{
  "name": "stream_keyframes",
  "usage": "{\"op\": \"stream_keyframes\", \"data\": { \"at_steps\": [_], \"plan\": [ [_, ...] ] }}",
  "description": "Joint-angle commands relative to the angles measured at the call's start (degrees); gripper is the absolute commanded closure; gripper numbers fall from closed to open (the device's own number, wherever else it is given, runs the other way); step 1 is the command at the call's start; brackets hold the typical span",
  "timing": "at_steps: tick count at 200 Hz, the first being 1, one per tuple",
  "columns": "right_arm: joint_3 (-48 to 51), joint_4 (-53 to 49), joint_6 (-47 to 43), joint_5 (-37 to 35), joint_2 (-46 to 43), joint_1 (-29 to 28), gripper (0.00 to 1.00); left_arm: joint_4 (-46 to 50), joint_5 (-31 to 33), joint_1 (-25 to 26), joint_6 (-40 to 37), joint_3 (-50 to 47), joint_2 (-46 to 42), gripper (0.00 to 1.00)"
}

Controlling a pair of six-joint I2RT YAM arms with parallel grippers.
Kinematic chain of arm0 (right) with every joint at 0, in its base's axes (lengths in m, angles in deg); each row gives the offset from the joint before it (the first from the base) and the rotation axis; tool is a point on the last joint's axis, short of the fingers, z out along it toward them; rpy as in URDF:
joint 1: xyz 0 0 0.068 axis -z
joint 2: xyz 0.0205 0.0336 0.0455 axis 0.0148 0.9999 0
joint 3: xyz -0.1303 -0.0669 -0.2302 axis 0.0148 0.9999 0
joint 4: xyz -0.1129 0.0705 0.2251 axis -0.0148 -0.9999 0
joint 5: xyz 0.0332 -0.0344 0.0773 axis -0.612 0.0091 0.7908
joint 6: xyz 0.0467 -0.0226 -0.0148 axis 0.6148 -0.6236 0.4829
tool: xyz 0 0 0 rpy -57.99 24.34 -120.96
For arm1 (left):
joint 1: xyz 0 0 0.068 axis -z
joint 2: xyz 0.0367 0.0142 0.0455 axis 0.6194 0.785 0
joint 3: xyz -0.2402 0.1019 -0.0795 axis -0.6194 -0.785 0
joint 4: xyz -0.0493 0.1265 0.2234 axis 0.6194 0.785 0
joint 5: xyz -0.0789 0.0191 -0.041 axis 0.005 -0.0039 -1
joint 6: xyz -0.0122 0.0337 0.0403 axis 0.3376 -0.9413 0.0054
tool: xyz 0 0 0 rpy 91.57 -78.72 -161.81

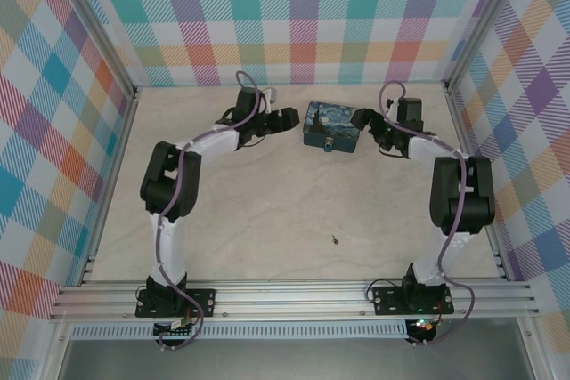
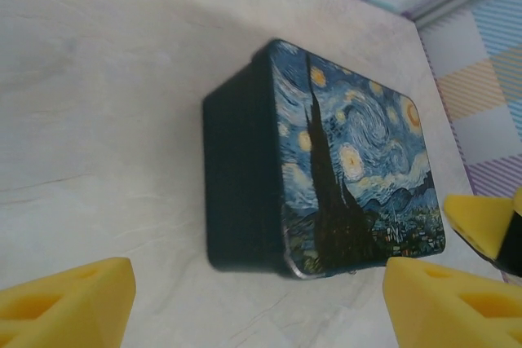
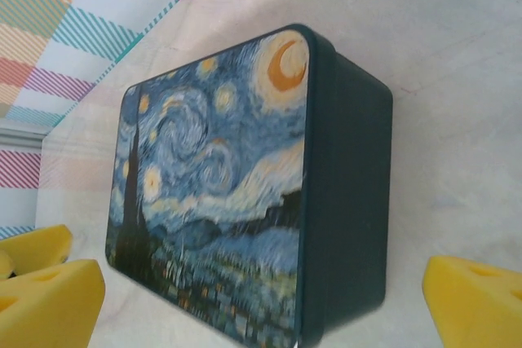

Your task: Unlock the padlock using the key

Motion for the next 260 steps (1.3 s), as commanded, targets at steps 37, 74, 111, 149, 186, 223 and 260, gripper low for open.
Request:
{"op": "stream_keyframes", "data": {
  "at_steps": [37, 74, 111, 149, 186, 223, 260],
  "plan": [
    [-7.26, 1.76, 1.61, 5.95, 8.18, 0.22, 0.0, 7.49, -4.24, 3.12, 1.13, 20.06, 13.25, 0.2],
    [-8.46, 2.89, 1.66, 9.66, 10.15, -0.05, 0.02, 14.1, -4.77, 4.72, 0.39, 32.12, 20.34, 0.2],
    [-7.22, 4.19, 0.86, 13.38, 9.23, -1.44, 0.05, 16.76, -6.23, 5.53, -0.66, 35.73, 22.12, 0.22],
    [-3.78, 4.82, 0.45, 15.01, 6.16, -3.7, 0.08, 15.35, -6.47, 5.67, -1.72, 29.18, 17.08, 0.27],
    [1.75, 5.88, 0.43, 14.48, 1.14, -7.24, 0.08, 9.64, -4.66, 5.64, -2.45, 14.58, 6.43, 0.27],
    [7.87, 6.35, 0.47, 12.78, -4.12, -13.05, 0.08, 4.74, -3.17, 5.56, -2.45, -0.42, -4.31, 0.27],
    [15.36, 8.94, 3.49, 9.41, -8.91, -19.75, 0.07, 1.46, -2.19, 5.63, -0.88, -14.77, -14.06, 0.27]
  ]
}}
